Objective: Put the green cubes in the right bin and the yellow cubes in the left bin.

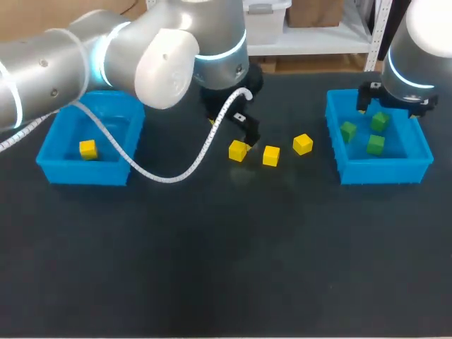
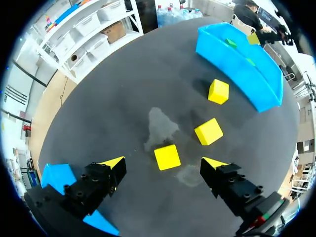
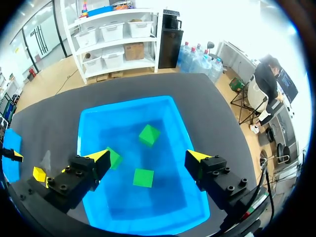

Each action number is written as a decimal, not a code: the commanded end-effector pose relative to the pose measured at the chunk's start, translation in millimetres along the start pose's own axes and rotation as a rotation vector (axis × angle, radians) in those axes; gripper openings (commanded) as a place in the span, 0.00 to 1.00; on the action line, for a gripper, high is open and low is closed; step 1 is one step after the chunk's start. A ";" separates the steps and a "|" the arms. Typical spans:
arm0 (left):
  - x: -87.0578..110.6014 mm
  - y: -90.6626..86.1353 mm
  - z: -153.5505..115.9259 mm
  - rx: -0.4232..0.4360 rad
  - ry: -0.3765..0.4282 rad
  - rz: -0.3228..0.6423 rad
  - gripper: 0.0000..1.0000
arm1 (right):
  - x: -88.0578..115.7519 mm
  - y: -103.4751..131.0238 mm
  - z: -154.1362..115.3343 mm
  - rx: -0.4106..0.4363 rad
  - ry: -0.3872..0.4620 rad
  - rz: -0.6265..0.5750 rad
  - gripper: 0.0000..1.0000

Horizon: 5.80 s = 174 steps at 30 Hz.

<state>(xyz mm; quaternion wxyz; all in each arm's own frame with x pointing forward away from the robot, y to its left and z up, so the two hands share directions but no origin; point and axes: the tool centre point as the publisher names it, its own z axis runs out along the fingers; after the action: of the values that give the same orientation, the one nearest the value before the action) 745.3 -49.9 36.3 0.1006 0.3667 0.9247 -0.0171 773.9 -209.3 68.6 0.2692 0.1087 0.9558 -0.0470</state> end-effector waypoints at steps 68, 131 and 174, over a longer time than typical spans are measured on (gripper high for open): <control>192.4 220.7 -66.4 -0.283 -0.049 -0.424 1.00 | 2.6 -1.2 -0.9 -0.001 -0.009 0.002 1.00; -34.6 -85.9 41.3 -0.020 0.054 -0.035 0.00 | 2.6 -1.2 -0.9 -0.001 -0.009 0.002 1.00; 149.9 188.4 -72.3 -0.333 -0.074 -0.475 1.00 | 2.6 -1.2 -0.9 -0.001 -0.009 0.002 1.00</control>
<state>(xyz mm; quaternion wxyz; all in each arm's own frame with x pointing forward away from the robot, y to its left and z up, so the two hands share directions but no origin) 760.8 194.0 85.5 0.1432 0.1073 0.9772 0.1142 773.7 -209.3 68.6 0.2693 0.1087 0.9558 -0.0470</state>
